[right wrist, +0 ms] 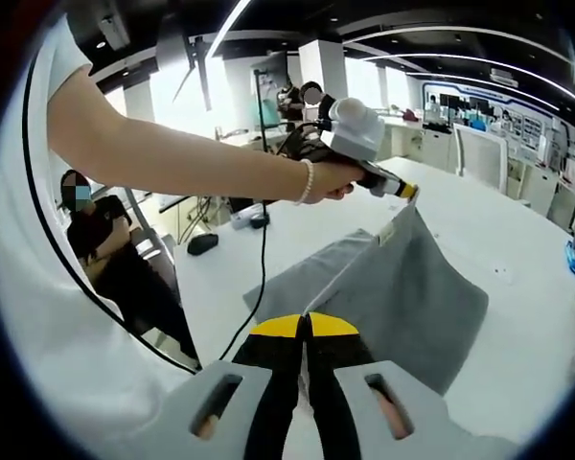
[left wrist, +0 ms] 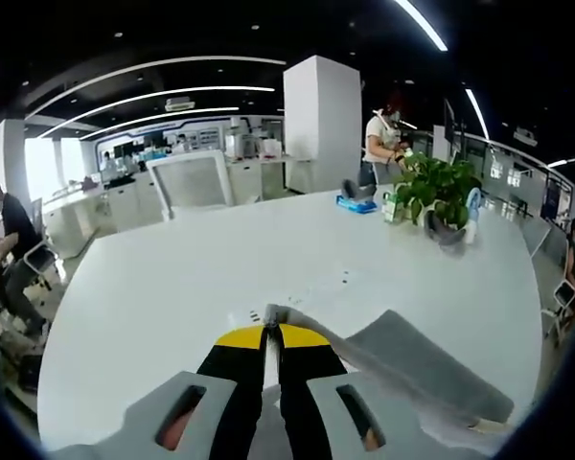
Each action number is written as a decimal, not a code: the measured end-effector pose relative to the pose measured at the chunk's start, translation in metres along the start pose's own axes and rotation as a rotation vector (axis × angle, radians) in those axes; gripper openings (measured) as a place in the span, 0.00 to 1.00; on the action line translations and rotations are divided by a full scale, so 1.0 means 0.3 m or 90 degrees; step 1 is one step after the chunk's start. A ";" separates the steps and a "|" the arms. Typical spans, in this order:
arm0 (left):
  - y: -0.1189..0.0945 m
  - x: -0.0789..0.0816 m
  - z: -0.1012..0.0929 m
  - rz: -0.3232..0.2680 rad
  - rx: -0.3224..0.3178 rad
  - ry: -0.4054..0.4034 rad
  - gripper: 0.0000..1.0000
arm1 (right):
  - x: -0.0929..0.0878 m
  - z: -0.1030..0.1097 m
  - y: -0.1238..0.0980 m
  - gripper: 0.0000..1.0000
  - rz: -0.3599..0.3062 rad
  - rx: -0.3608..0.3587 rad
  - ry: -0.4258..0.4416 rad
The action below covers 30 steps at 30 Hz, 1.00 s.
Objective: Fold the towel on the table until its edges align and the towel forms a compact rectangular stack.
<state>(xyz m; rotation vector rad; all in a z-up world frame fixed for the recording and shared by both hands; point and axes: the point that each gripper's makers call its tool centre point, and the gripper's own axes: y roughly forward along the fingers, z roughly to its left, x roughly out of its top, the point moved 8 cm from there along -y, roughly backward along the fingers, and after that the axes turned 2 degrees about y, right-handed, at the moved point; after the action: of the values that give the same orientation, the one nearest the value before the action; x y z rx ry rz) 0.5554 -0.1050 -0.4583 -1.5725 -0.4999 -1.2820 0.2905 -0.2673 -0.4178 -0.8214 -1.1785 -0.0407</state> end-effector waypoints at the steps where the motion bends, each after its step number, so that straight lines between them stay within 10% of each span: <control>1: -0.002 -0.002 0.005 0.000 0.001 0.000 0.04 | 0.003 0.003 0.004 0.00 0.000 0.001 -0.002; 30: -0.040 -0.065 0.167 0.004 -0.001 -0.003 0.04 | 0.088 0.106 0.186 0.00 0.007 0.051 -0.025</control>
<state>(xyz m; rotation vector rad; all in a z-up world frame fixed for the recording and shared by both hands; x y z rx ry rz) 0.5632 -0.0512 -0.4673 -1.5785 -0.4968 -1.2740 0.3003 -0.1987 -0.4220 -0.7606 -1.2050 0.0308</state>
